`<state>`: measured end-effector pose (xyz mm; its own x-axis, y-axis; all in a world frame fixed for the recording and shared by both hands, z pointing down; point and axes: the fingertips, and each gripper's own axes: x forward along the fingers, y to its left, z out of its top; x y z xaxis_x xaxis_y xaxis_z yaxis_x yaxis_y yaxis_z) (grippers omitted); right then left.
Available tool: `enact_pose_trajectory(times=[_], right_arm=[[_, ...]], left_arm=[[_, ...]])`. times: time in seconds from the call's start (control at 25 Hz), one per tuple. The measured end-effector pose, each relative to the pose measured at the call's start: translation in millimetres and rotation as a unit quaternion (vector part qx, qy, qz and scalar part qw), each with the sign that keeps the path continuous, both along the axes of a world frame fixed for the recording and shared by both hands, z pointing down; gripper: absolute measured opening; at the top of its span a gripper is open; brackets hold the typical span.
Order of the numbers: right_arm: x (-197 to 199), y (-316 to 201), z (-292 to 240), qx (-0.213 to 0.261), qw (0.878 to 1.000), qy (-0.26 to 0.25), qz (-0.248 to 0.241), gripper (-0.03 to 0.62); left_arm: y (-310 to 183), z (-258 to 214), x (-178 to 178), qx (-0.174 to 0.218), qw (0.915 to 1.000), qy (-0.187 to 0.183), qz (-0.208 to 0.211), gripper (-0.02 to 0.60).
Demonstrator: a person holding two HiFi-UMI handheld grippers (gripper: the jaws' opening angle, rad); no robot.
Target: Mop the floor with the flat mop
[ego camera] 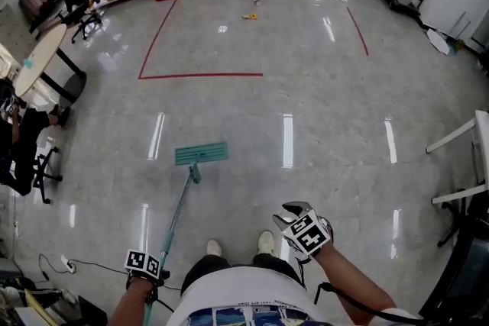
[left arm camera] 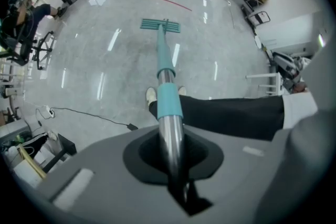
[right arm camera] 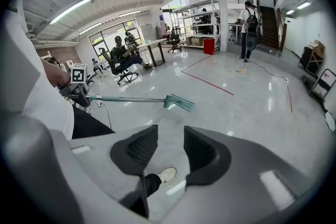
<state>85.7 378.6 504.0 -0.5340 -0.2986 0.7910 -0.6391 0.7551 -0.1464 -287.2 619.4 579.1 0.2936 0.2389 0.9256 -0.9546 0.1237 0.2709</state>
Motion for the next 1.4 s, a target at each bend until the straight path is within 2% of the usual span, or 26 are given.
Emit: enact_pose_trajectory(times=[0.24, 0.56, 0.84, 1.04, 1.4], right_arm=[[-8.1, 2.5, -15.6, 0.033, 0.999, 0.009, 0.032, 0.16], [-94.2, 22.5, -35.4, 0.037, 0.998, 0.005, 0.043, 0.16], [-140.1, 40.7, -42.9, 0.044, 0.997, 0.009, 0.062, 0.155], [-147.8, 60.7, -37.4, 0.037, 0.997, 0.022, 0.065, 0.15], [-171.8, 57.6, -39.1, 0.045, 0.997, 0.03, 0.053, 0.146]], left_arm=[[-12.5, 16.9, -15.1, 0.008, 0.999, 0.016, 0.04, 0.044], [-9.3, 17.9, -77.0, 0.017, 0.9951, 0.02, 0.095, 0.044], [-11.4, 25.2, -123.4, 0.012, 0.9914, 0.027, 0.128, 0.044], [-4.4, 34.3, -135.7, 0.007, 0.9903, 0.03, 0.135, 0.044], [-0.6, 39.5, -144.5, 0.011, 0.9902, 0.039, 0.134, 0.044]])
